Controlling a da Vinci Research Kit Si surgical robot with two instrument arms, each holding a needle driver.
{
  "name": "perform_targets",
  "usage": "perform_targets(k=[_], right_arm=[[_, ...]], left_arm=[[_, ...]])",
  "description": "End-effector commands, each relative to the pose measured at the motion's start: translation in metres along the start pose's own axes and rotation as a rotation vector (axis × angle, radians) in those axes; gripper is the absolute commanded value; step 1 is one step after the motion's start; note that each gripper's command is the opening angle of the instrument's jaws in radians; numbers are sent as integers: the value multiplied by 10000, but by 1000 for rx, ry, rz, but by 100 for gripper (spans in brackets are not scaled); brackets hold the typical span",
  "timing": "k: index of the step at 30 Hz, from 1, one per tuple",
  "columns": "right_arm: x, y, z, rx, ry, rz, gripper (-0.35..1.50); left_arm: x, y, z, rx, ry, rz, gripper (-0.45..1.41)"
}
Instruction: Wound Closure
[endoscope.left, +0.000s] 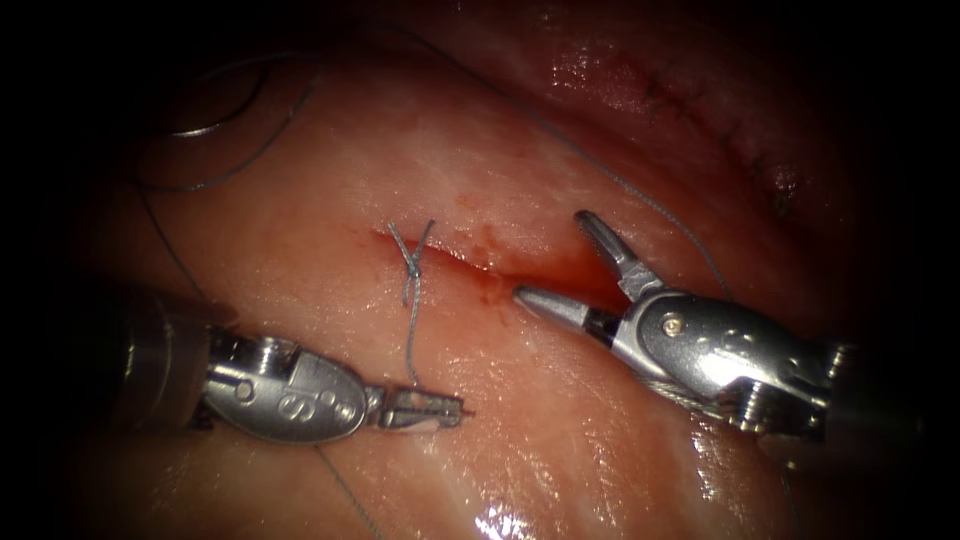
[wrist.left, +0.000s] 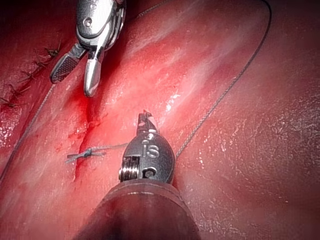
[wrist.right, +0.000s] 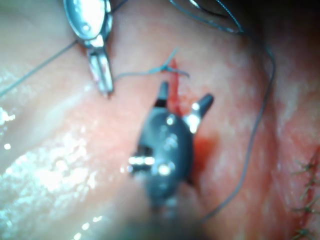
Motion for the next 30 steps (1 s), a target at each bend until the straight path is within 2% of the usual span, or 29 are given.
perform_targets(k=[1,11,16,21,24,30], right_arm=[[-5,-6,5,3,0,3,118],[-5,-7,4,4,1,3,118],[-7,-11,6,8,-1,0,118],[-20,-31,13,121,-30,-20,113],[-25,-44,25,181,-12,-63,116],[-17,-61,53,243,7,-169,123]], left_arm=[[-1,5,3,-6,4,-1,-45],[-4,-3,-18,-24,12,-3,-45],[2,-13,-29,-7,42,-14,-45],[3,-23,-40,14,57,-24,-45],[3,-33,-51,36,72,-35,-45],[4,-41,-61,45,83,-44,-45]])
